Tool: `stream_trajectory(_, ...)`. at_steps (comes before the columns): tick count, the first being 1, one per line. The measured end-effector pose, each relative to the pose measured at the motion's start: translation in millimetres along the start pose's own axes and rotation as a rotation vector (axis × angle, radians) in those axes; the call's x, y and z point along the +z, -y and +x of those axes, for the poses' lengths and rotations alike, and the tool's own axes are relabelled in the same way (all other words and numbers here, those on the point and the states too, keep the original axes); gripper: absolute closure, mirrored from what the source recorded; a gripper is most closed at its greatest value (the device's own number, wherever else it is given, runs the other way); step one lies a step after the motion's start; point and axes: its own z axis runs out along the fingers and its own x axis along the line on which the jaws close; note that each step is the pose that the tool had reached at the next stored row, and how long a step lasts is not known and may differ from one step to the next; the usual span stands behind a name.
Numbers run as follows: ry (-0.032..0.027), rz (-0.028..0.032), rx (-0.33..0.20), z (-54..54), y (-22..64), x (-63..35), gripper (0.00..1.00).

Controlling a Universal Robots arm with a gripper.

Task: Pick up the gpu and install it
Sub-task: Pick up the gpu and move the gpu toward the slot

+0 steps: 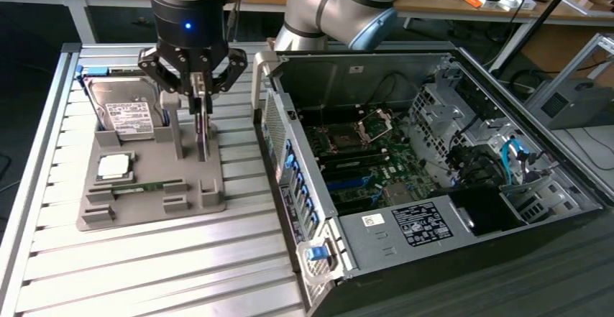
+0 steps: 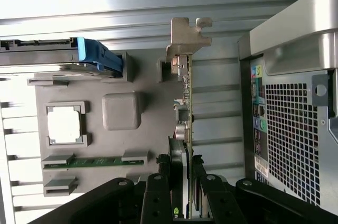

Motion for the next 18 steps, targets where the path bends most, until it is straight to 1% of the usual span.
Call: stream_trajectory(18,0.0,0.0,0.0,-0.3,-0.1,-10.9,0.73)
